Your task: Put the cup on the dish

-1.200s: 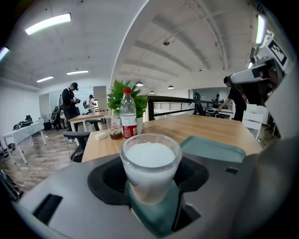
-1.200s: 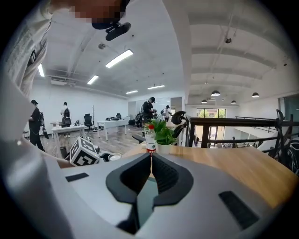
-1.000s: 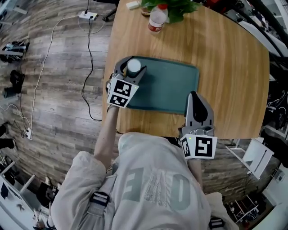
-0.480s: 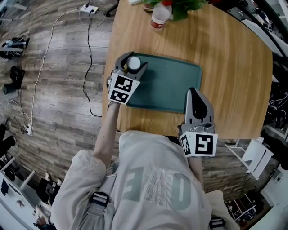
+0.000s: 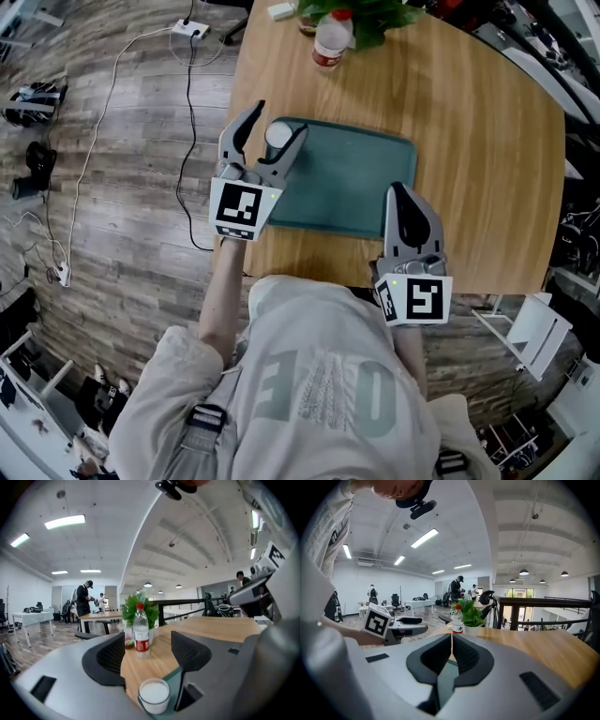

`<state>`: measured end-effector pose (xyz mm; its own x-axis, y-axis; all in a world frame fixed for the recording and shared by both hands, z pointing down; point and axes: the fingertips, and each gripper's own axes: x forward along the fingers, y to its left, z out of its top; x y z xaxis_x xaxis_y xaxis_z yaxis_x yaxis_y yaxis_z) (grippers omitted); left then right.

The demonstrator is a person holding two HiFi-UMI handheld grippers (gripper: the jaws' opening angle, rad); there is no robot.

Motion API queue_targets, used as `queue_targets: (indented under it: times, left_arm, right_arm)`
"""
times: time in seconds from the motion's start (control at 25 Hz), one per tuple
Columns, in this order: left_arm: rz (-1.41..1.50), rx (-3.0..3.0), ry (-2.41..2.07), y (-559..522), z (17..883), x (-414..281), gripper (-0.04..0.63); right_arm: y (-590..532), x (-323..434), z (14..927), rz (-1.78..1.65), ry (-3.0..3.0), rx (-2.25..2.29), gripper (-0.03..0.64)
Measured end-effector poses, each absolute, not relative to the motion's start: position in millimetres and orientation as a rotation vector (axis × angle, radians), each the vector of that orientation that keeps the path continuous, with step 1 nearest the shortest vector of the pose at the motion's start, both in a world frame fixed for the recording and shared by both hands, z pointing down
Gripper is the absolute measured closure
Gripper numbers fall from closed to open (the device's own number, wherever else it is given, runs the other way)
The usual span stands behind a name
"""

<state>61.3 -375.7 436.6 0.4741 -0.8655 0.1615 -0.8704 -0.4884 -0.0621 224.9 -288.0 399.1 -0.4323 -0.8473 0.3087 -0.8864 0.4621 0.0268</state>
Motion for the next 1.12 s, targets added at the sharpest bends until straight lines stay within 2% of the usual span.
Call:
queue_targets:
  times: [0.12, 0.24, 0.28, 0.36, 0.4, 1.12]
  left_arm:
    - [0.037, 2.687, -1.688, -368.3, 373.7, 50.6, 0.302]
    - [-0.009, 2.712, -1.774, -355.8, 332.8, 44.6, 0.312]
    - [0.022, 2.716, -1.811, -352.6, 326.2, 43.3, 0.359]
    - [0.147, 2.693, -1.878, -350.9, 327.7, 40.4, 0.535]
    - [0.200, 2.662, -1.896, -351.2, 333.1, 38.8, 0.586]
    - [0.213, 2.576, -2.002, -341.4, 324.4, 14.2, 0.586]
  right_arm:
    - [-300.5, 216.6, 385.9, 0.137, -2.499, 1.465, 0.594]
    - [-314.5, 210.5, 365.4, 0.081, -2.563, 1.481, 0.594]
    - [-318.6, 209.6, 358.2, 0.065, -2.581, 1.493, 0.594]
    - [-325.1, 208.7, 346.1, 0.029, -2.607, 1.517, 0.594]
    - [-326.9, 208.2, 342.0, 0.014, -2.614, 1.530, 0.594]
    - [-319.0, 207.1, 331.2, -0.001, -2.663, 1.535, 0.595]
